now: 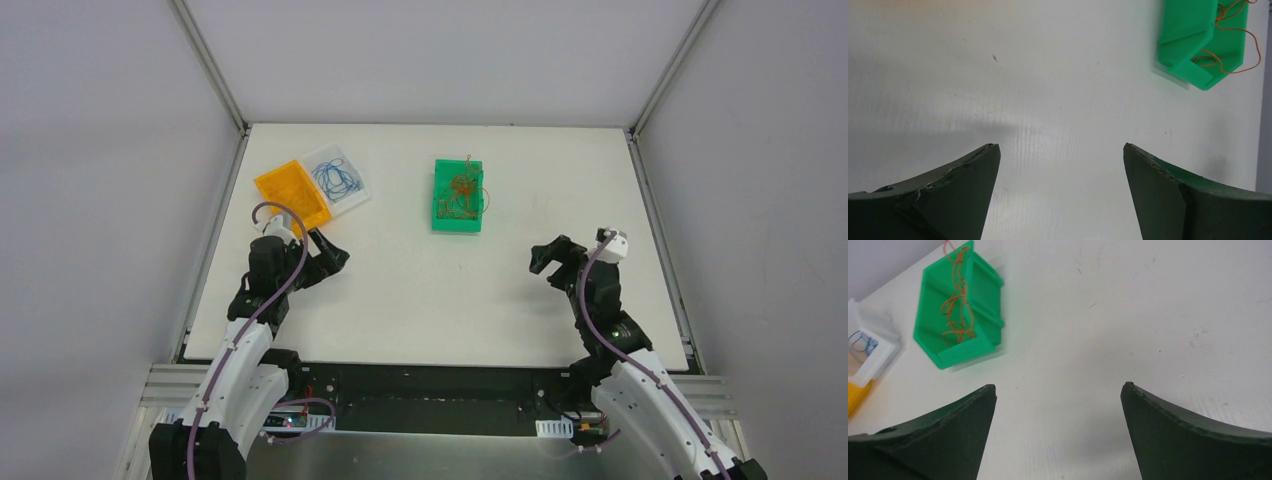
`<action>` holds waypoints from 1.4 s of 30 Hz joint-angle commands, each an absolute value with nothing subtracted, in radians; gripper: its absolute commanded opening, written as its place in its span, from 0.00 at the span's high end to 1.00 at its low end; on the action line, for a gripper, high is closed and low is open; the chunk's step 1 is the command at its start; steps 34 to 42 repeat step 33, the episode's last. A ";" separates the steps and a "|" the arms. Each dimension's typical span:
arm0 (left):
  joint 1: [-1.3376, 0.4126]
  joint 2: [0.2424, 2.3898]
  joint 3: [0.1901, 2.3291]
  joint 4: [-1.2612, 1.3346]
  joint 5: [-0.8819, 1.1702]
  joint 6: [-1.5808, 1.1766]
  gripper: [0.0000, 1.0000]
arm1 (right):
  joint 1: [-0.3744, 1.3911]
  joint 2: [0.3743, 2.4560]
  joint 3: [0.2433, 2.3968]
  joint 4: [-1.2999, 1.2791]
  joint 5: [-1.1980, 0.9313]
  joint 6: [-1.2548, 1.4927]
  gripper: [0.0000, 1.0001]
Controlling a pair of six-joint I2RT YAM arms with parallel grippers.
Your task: Untangle the cables
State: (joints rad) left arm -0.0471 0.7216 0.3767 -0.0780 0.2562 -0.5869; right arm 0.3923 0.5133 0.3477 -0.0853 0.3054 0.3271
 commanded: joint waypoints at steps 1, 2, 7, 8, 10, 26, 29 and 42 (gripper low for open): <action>-0.058 0.734 0.397 -0.006 0.104 -0.478 0.03 | 0.389 0.556 0.261 0.123 0.538 0.252 0.01; -0.058 0.741 0.399 0.027 0.044 -0.454 0.02 | 0.388 0.572 0.251 0.158 0.570 0.244 0.01; -0.058 0.818 0.377 0.180 -0.109 -0.414 0.01 | 0.371 0.734 0.227 0.411 0.676 0.114 0.01; -0.058 0.842 0.374 0.218 -0.154 -0.414 0.01 | 0.364 0.773 0.213 0.480 0.705 0.102 0.01; -0.058 0.895 0.372 0.263 -0.223 -0.414 0.01 | 0.349 0.861 0.169 0.647 0.753 0.078 0.01; -0.043 0.960 0.354 0.362 -0.303 -0.399 0.01 | 0.160 1.196 0.190 0.936 0.550 0.076 0.01; -0.043 0.953 0.349 0.362 -0.305 -0.402 0.01 | 0.146 1.178 0.177 0.935 0.541 0.089 0.01; -0.043 0.941 0.348 0.346 -0.317 -0.398 0.01 | 0.142 1.170 0.171 0.935 0.540 0.093 0.01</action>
